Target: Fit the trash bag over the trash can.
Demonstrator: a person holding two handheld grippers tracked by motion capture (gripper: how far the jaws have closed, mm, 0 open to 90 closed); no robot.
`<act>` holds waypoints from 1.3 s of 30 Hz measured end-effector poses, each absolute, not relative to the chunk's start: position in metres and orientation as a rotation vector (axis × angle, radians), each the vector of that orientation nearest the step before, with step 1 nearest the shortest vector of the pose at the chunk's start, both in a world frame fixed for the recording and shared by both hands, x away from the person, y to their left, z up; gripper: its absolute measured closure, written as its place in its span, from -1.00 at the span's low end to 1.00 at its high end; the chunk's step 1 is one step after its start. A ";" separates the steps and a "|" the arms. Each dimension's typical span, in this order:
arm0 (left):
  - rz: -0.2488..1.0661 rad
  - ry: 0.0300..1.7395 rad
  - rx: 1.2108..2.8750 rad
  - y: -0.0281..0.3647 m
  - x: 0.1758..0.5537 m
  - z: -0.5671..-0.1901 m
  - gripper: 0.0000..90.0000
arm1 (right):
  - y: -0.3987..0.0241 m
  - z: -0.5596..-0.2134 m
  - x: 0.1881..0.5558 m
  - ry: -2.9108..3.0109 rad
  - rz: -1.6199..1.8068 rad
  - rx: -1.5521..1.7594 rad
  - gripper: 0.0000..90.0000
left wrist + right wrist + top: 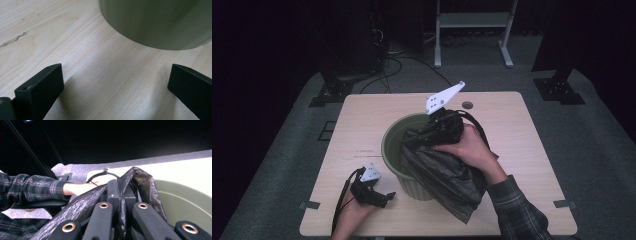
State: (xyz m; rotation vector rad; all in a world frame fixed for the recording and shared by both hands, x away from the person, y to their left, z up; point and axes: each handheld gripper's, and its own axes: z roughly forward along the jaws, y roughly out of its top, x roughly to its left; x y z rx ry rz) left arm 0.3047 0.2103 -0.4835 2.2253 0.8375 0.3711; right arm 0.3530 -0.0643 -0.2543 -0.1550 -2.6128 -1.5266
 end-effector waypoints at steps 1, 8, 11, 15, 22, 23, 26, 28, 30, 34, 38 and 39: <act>0.370 0.837 2.225 0.210 0.305 -0.484 -1.00 | -0.057 -0.256 0.355 -2.602 -1.524 -0.144 0.97; 0.369 0.834 2.226 0.210 0.305 -0.484 -1.00 | -0.038 -0.258 0.362 -2.584 -1.506 -0.138 0.96; 0.369 0.833 2.227 0.210 0.305 -0.484 -1.00 | -0.035 -0.256 0.364 -2.578 -1.513 -0.129 0.96; 0.367 0.831 2.228 0.210 0.304 -0.483 -1.00 | -0.023 -0.251 0.369 -2.562 -1.529 -0.112 0.97; 0.368 0.829 2.228 0.210 0.304 -0.484 -1.00 | -0.003 -0.247 0.376 -2.522 -1.552 -0.087 0.96; 0.368 0.827 2.229 0.210 0.304 -0.484 -1.00 | 0.005 -0.247 0.380 -2.500 -1.564 -0.081 0.96; 0.367 0.827 2.229 0.210 0.304 -0.484 -1.00 | 0.013 -0.247 0.382 -2.489 -1.568 -0.076 0.96; 0.366 0.826 2.228 0.210 0.304 -0.484 -1.00 | 0.023 -0.248 0.383 -2.490 -1.565 -0.073 0.95; 0.365 0.825 2.228 0.210 0.304 -0.484 -1.00 | 0.024 -0.248 0.383 -2.488 -1.565 -0.073 0.94; 0.365 0.825 2.229 0.210 0.304 -0.484 -1.00 | 0.018 -0.249 0.383 -2.508 -1.564 -0.100 0.87; 0.363 0.825 2.229 0.210 0.304 -0.484 -1.00 | -0.004 -0.254 0.384 -2.560 -1.555 -0.173 0.87; 0.363 0.825 2.229 0.210 0.304 -0.484 -1.00 | -0.008 -0.256 0.385 -2.571 -1.552 -0.184 0.87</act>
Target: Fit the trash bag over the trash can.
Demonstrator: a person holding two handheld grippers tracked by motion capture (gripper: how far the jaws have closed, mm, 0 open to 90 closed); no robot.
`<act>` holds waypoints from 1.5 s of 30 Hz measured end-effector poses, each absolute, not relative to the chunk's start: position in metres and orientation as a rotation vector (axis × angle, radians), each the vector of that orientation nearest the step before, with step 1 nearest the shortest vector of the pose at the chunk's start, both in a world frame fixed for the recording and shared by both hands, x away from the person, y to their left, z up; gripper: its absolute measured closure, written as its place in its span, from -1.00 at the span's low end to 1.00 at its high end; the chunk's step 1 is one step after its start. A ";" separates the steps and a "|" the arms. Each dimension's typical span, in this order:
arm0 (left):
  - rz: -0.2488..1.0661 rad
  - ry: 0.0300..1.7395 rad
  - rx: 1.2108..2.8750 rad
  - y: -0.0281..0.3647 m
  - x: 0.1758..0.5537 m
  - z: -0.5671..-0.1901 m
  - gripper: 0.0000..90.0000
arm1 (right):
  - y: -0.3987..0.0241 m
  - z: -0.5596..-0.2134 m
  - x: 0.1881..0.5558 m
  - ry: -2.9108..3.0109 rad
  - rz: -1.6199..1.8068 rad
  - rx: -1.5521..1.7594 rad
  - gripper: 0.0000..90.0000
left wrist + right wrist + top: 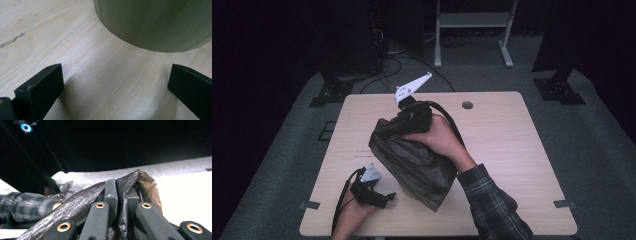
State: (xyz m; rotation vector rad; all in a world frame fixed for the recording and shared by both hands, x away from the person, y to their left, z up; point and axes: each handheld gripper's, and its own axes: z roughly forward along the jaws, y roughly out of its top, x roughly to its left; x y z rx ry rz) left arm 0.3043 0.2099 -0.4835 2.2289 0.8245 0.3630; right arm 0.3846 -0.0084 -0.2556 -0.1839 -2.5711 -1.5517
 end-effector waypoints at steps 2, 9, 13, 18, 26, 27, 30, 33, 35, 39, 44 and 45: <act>0.363 0.825 2.229 0.210 0.304 -0.484 -1.00 | -0.013 -0.257 0.385 -2.584 -1.549 -0.194 0.85; 0.364 0.825 2.229 0.210 0.304 -0.484 -1.00 | -0.039 -0.268 0.391 -2.663 -1.461 -0.342 0.48; 0.364 0.825 2.228 0.210 0.304 -0.484 -1.00 | -0.047 -0.266 0.390 -2.675 -1.490 -0.357 0.38; 0.364 0.825 2.229 0.210 0.304 -0.484 -1.00 | -0.062 -0.262 0.387 -2.695 -1.508 -0.389 0.28; 0.364 0.825 2.228 0.210 0.304 -0.484 -1.00 | -0.095 -0.264 0.382 -2.722 -1.526 -0.489 -0.04; 0.364 0.825 2.228 0.210 0.304 -0.484 -1.00 | -0.095 -0.264 0.382 -2.722 -1.526 -0.489 -0.04; 0.364 0.825 2.228 0.210 0.304 -0.484 -1.00 | -0.107 -0.267 0.379 -2.731 -1.527 -0.516 -0.05; 0.364 0.825 2.228 0.210 0.304 -0.484 -1.00 | -0.119 -0.269 0.375 -2.726 -1.549 -0.538 -0.06; 0.364 0.826 2.228 0.210 0.304 -0.484 -1.00 | -0.126 -0.269 0.372 -2.728 -1.559 -0.546 -0.06; 0.364 0.826 2.228 0.210 0.304 -0.484 -1.00 | -0.146 -0.269 0.361 -2.736 -1.599 -0.566 -0.06; 0.365 0.827 2.227 0.210 0.304 -0.484 -1.00 | -0.168 -0.275 0.351 -2.724 -1.635 -0.614 -0.08; 0.365 0.827 2.227 0.210 0.304 -0.484 -1.00 | -0.172 -0.276 0.349 -2.719 -1.647 -0.622 -0.08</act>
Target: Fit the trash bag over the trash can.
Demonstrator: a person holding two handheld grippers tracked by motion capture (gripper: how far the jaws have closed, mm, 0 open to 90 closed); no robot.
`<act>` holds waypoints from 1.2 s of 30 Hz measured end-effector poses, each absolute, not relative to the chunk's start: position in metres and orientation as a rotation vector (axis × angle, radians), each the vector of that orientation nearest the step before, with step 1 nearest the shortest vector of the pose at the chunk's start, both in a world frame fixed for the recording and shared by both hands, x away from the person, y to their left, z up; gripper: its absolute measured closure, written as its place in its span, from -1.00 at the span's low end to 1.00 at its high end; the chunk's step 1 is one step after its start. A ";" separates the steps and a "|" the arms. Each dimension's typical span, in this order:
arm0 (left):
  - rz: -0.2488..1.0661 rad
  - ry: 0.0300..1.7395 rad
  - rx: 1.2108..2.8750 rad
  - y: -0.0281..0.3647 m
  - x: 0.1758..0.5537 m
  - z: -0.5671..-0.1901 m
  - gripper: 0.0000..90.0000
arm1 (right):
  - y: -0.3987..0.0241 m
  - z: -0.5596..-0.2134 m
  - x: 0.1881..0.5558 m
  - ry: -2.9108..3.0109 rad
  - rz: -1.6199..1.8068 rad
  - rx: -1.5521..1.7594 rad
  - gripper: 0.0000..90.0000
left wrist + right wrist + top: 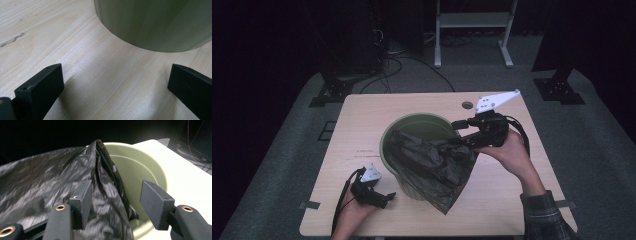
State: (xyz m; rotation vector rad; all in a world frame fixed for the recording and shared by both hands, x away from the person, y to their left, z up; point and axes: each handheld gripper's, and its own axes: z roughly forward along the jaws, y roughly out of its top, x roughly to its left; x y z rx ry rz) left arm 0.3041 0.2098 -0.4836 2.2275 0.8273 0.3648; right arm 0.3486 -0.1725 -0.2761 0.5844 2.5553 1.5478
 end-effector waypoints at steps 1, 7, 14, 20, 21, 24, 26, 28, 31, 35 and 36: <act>0.365 0.827 2.227 0.210 0.304 -0.484 -1.00 | -0.177 -0.277 0.346 2.547 1.552 0.589 -0.08; 0.365 0.828 2.227 0.210 0.304 -0.484 -1.00 | -0.206 -0.286 0.332 2.513 1.553 0.633 -0.08; 0.365 0.828 2.227 0.210 0.304 -0.484 -1.00 | -0.231 -0.296 0.321 2.489 1.553 0.693 -0.10; 0.365 0.829 2.229 0.210 0.304 -0.483 -1.00 | -0.245 -0.311 0.312 2.487 1.560 0.739 -0.12; 0.365 0.830 2.229 0.210 0.304 -0.483 -1.00 | -0.248 -0.318 0.308 2.489 1.565 0.754 -0.12; 0.366 0.830 2.228 0.210 0.304 -0.483 -1.00 | -0.249 -0.325 0.305 2.494 1.589 0.759 -0.13; 0.365 0.831 2.228 0.210 0.304 -0.483 -1.00 | -0.248 -0.333 0.303 2.504 1.620 0.770 -0.13; 0.366 0.832 2.228 0.210 0.304 -0.483 -1.00 | -0.244 -0.342 0.301 2.525 1.636 0.772 -0.15; 0.366 0.832 2.228 0.210 0.304 -0.483 -1.00 | -0.240 -0.348 0.301 2.538 1.672 0.770 -0.15; 0.366 0.832 2.228 0.210 0.304 -0.483 -1.00 | -0.237 -0.348 0.300 2.539 1.682 0.765 -0.16; 0.366 0.832 2.228 0.210 0.304 -0.483 -1.00 | -0.237 -0.347 0.300 2.531 1.688 0.762 -0.16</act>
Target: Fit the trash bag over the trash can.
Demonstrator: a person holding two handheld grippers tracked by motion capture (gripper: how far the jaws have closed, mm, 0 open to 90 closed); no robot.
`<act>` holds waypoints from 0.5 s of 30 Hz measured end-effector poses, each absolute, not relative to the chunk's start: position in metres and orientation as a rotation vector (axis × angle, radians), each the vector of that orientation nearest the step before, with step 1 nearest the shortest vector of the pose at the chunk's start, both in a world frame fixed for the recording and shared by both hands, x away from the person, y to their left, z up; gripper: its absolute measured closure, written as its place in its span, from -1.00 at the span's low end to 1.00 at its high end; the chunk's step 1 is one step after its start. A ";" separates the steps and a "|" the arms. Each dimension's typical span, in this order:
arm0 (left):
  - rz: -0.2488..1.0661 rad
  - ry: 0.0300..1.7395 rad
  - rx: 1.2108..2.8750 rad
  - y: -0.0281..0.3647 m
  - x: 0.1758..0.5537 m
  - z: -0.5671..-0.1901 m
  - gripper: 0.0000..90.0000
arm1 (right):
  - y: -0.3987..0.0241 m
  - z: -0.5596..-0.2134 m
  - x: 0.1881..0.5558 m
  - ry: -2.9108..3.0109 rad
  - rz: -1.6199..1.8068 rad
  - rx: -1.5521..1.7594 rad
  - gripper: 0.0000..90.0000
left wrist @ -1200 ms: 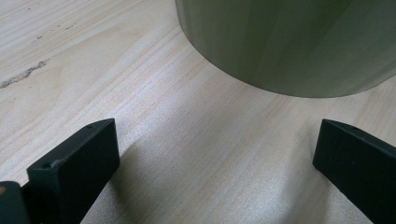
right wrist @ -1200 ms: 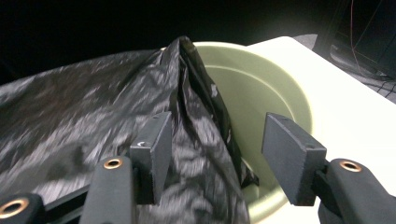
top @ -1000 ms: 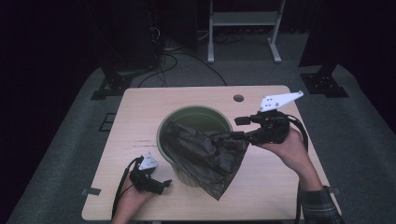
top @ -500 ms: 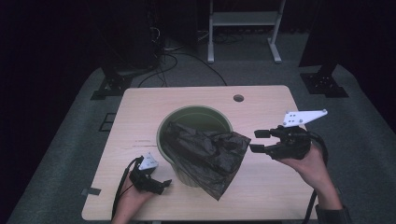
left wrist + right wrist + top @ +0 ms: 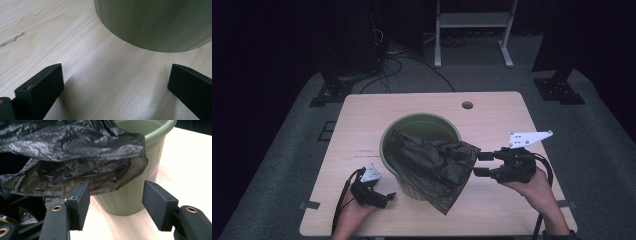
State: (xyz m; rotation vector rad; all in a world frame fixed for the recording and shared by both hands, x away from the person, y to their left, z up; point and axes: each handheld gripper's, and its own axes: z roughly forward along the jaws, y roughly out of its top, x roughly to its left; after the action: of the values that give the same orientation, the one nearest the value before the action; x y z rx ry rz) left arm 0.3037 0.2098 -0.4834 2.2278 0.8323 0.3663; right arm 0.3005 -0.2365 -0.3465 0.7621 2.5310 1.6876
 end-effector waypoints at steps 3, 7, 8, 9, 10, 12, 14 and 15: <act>0.366 0.832 2.228 0.210 0.304 -0.483 -1.00 | -0.236 -0.346 0.302 2.533 1.700 0.761 -0.13; 0.365 0.832 2.228 0.210 0.304 -0.483 -1.00 | -0.230 -0.351 0.305 2.573 1.699 0.754 0.38; 0.365 0.832 2.228 0.210 0.304 -0.483 -1.00 | -0.230 -0.351 0.305 2.573 1.699 0.754 0.38; 0.365 0.832 2.228 0.210 0.304 -0.483 -1.00 | -0.230 -0.352 0.305 2.585 1.703 0.744 0.82; 0.365 0.832 2.228 0.210 0.304 -0.483 -1.00 | -0.231 -0.352 0.305 2.574 1.706 0.738 0.98; 0.365 0.832 2.228 0.210 0.304 -0.483 -1.00 | -0.232 -0.351 0.305 2.569 1.711 0.736 1.00; 0.365 0.832 2.228 0.210 0.304 -0.483 -1.00 | -0.235 -0.348 0.304 2.548 1.732 0.735 1.00; 0.366 0.832 2.228 0.210 0.304 -0.483 -1.00 | -0.237 -0.344 0.303 2.534 1.747 0.726 1.00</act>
State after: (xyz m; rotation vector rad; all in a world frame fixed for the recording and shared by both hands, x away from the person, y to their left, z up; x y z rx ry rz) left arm 0.3037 0.2097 -0.4834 2.2277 0.8322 0.3662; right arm 0.3034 -0.2368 -0.3438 0.7261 2.5339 1.7466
